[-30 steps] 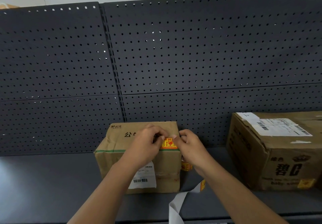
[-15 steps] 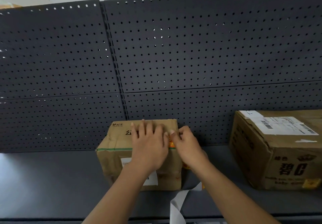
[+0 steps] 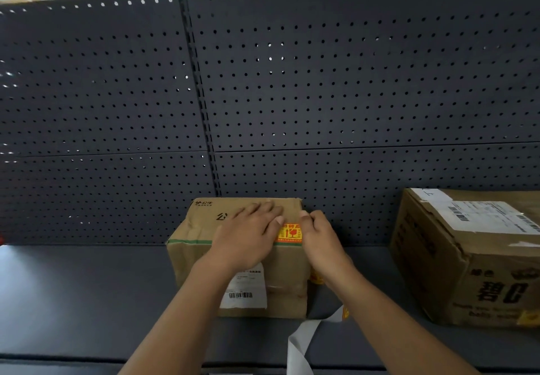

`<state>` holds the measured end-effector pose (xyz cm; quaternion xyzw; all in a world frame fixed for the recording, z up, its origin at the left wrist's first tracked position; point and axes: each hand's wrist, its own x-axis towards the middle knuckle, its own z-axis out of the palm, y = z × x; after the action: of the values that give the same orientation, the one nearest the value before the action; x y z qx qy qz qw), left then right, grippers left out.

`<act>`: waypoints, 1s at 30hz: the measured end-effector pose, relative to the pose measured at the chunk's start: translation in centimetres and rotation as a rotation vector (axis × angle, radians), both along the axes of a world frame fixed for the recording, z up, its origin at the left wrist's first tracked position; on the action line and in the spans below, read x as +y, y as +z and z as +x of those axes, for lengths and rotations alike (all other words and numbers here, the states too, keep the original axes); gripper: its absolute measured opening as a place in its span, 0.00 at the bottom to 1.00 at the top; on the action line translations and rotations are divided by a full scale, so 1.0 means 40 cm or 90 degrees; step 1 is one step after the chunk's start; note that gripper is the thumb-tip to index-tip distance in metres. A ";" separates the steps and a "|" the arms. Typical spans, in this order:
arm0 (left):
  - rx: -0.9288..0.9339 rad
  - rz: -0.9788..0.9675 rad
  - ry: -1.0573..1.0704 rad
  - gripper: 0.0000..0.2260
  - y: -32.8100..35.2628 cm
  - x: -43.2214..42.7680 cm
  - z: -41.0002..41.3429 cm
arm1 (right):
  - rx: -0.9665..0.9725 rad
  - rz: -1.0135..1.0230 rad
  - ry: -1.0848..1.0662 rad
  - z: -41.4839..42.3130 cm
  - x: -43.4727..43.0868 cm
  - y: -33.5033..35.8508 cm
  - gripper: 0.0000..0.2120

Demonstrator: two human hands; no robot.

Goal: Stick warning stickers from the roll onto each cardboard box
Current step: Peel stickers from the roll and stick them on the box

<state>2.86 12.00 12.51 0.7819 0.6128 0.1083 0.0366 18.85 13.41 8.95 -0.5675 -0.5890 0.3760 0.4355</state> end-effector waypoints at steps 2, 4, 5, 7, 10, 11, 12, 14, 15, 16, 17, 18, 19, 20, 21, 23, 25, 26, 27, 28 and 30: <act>0.004 0.002 -0.006 0.24 -0.016 -0.006 -0.009 | 0.013 0.007 0.003 0.002 -0.001 -0.007 0.16; 0.016 0.012 -0.010 0.24 -0.027 -0.010 -0.010 | 0.036 0.001 0.008 0.003 -0.002 -0.015 0.14; 0.022 0.014 -0.014 0.24 -0.028 -0.009 -0.009 | 0.054 -0.003 0.007 0.003 -0.003 -0.019 0.13; 0.029 0.004 -0.020 0.24 -0.028 -0.006 -0.005 | 0.075 -0.003 0.004 0.005 -0.006 -0.024 0.12; 0.015 -0.012 -0.025 0.24 -0.026 -0.002 -0.004 | 0.084 -0.001 0.008 0.007 -0.010 -0.024 0.12; 0.011 -0.006 -0.025 0.24 -0.027 -0.002 -0.005 | 0.084 -0.002 0.010 0.008 -0.011 -0.021 0.13; 0.010 0.007 -0.023 0.24 -0.031 -0.003 -0.005 | 0.084 -0.003 0.013 0.009 -0.012 -0.018 0.14; 0.009 0.031 -0.008 0.24 -0.036 -0.005 -0.005 | 0.097 -0.015 0.021 0.011 -0.012 -0.010 0.15; 0.008 0.035 -0.003 0.24 -0.035 -0.006 -0.003 | 0.107 -0.026 0.025 0.013 -0.013 -0.006 0.15; 0.006 0.034 -0.002 0.25 -0.034 -0.006 -0.001 | 0.116 -0.038 0.031 0.014 -0.014 -0.002 0.14; 0.004 0.030 -0.003 0.25 -0.033 -0.005 0.000 | 0.115 -0.046 0.040 0.015 -0.015 0.002 0.12; -0.001 0.022 -0.003 0.25 -0.031 -0.005 0.000 | 0.110 -0.049 0.049 0.015 -0.015 0.006 0.11; -0.005 0.014 -0.005 0.25 -0.030 -0.005 0.000 | 0.104 -0.050 0.055 0.016 -0.012 0.007 0.10; -0.002 0.010 -0.008 0.25 -0.030 -0.005 -0.002 | 0.100 -0.049 0.056 0.014 -0.008 0.006 0.09; 0.008 0.011 -0.012 0.25 -0.030 -0.005 -0.004 | 0.092 -0.050 0.053 0.012 -0.008 0.006 0.08; 0.026 0.013 -0.018 0.25 -0.032 -0.005 -0.006 | 0.075 -0.050 0.045 0.007 -0.007 0.003 0.08; 0.026 0.021 -0.015 0.25 -0.033 -0.005 -0.004 | 0.078 -0.049 0.034 0.006 -0.005 0.001 0.08; 0.026 0.031 -0.011 0.25 -0.035 -0.007 -0.001 | 0.085 -0.049 0.029 0.005 -0.006 0.004 0.08; 0.027 0.045 -0.007 0.25 -0.037 -0.008 0.000 | 0.086 -0.047 0.026 0.005 -0.006 0.009 0.09; 0.027 0.056 -0.006 0.25 -0.038 -0.010 0.001 | 0.081 -0.047 0.024 0.005 -0.005 0.012 0.09; 0.023 0.065 -0.005 0.25 -0.039 -0.012 0.001 | 0.071 -0.062 0.026 0.007 -0.004 0.019 0.10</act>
<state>2.88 11.51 10.95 0.7869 0.6040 0.1254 -0.0140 19.14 13.25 9.71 -0.5539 -0.5565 0.4440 0.4316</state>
